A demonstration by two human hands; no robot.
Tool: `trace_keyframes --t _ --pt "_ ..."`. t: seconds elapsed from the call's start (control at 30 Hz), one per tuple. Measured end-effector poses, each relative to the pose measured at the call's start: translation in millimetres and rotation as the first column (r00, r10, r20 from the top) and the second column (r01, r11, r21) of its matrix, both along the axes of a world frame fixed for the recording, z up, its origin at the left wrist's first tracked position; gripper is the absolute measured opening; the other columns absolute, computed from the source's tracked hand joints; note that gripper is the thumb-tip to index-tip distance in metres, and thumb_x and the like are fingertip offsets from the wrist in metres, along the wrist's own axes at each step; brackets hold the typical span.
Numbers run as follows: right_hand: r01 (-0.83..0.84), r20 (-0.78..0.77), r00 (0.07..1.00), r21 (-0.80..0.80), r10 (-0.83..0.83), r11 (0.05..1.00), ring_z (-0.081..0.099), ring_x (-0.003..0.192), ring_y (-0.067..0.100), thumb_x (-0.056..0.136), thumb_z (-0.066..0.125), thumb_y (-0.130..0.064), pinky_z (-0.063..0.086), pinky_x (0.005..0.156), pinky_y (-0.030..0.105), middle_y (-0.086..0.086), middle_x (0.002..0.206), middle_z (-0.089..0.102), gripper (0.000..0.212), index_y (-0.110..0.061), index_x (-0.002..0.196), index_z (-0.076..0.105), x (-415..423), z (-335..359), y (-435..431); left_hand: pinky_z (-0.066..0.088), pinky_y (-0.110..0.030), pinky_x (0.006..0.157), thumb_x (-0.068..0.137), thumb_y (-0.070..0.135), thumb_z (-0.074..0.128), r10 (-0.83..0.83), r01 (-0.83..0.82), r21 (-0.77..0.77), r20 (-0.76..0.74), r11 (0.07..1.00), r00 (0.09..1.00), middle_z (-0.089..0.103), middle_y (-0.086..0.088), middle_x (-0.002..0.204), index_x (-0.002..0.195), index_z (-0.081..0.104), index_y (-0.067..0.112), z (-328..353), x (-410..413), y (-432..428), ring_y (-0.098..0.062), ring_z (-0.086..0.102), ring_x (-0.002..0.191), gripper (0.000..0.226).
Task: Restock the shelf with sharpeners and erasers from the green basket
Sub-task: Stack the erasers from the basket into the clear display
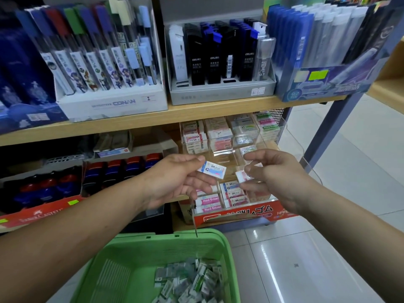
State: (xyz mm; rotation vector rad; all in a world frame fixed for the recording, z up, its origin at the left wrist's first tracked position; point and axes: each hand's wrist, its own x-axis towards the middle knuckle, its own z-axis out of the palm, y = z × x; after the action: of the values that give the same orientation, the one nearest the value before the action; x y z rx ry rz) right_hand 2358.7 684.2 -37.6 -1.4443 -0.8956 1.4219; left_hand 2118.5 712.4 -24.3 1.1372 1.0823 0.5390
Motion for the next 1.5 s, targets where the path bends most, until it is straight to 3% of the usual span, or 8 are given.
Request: trace_keyframes --t 0.17,0.3,0.4,0.7,0.87,1.0,1.2,1.5 --pt "0.08 0.117 0.989 0.041 -0.085 0.996 0.079 0.089 0.033 0.083 0.083 -0.001 0.065 0.084 0.049 0.013 0.106 0.078 0.023 -0.011 0.103 0.077 13 -5 3 0.05 -0.018 0.058 0.102 0.028 0.064 0.062 0.018 0.262 -0.295 0.965 0.953 0.074 0.007 0.092 0.107 0.078 0.024 -2 21 3 0.001 0.063 0.071 0.016" --pt "0.047 0.261 0.963 0.065 -0.062 0.997 0.075 0.082 0.026 0.084 0.085 -0.01 0.058 0.053 0.025 0.008 0.096 0.078 0.016 -0.012 0.099 0.078 23 -4 -3 0.063 -0.035 0.071 0.095 0.018 0.073 0.061 0.141 0.434 -0.42 0.89 0.905 0.076 0.002 0.085 0.097 0.074 0.022 -7 46 0 -0.019 0.073 0.079 0.005" --pt "0.028 0.304 0.951 0.069 -0.048 0.997 0.077 0.079 0.025 0.083 0.087 -0.013 0.061 0.057 0.028 0.005 0.093 0.079 0.014 -0.014 0.095 0.08 28 -6 -4 0.062 -0.038 0.068 0.093 0.016 0.075 0.058 0.233 0.512 -0.49 0.827 0.87 0.073 0.005 0.08 0.088 0.073 0.025 -21 54 -1 -0.015 0.071 0.074 0.01" --pt "0.003 0.31 0.95 0.057 -0.02 0.998 0.071 0.078 0.022 0.092 0.077 -0.011 0.054 0.05 0.019 0.008 0.09 0.077 0.011 -0.017 0.1 0.081 27 -5 -4 0.06 -0.04 0.08 0.096 0.026 0.057 0.005 0.661 0.391 -0.863 0.64 0.506 0.072 0.008 0.094 0.09 0.076 0.024 -30 61 5 -0.014 0.066 0.09 0.02" --pt "-0.071 0.269 0.962 0.051 0.055 0.996 0.079 0.076 0.021 0.096 0.069 -0.002 0.062 0.061 0.025 0.005 0.094 0.078 0.016 -0.011 0.104 0.079 17 -1 -3 0.049 -0.012 0.06 0.101 0.022 0.064 0.03 0.335 0.536 -0.56 0.775 0.828 0.068 0.014 0.109 0.116 0.072 0.026 -24 51 0 0.006 0.063 0.071 0.018" --pt "-0.16 0.258 0.957 0.091 0.132 0.983 0.079 0.076 0.023 0.089 0.077 0.001 0.064 0.063 0.028 0.011 0.092 0.079 0.015 -0.009 0.1 0.079 6 3 0 0.061 -0.027 0.077 0.092 0.026 0.078 0.073 0.093 0.496 -0.306 0.864 0.949 0.075 0.007 0.1 0.117 0.072 0.023 -15 41 -1 -0.006 0.073 0.082 0.026" --pt "-0.142 0.46 0.887 0.159 0.054 0.977 0.078 0.076 0.023 0.088 0.083 -0.012 0.065 0.069 0.039 -0.001 0.09 0.077 0.012 -0.017 0.097 0.078 4 -2 0 0.06 -0.023 0.07 0.091 0.015 0.079 0.091 0.133 0.542 -0.366 0.83 0.926 0.075 0.003 0.081 0.091 0.078 0.012 -17 36 3 -0.004 0.067 0.07 0.003" --pt "-0.067 0.491 0.87 0.18 -0.031 0.981 0.071 0.062 0.014 0.096 0.073 -0.017 0.048 0.047 0.014 -0.001 0.091 0.075 0.006 -0.016 0.1 0.078 24 -8 -6 0.059 -0.035 0.073 0.094 0.02 0.066 0.236 0.416 0.656 -0.672 0.63 0.702 0.071 0.008 0.084 0.085 0.077 0.024 -33 68 4 -0.012 0.066 0.081 0.016"
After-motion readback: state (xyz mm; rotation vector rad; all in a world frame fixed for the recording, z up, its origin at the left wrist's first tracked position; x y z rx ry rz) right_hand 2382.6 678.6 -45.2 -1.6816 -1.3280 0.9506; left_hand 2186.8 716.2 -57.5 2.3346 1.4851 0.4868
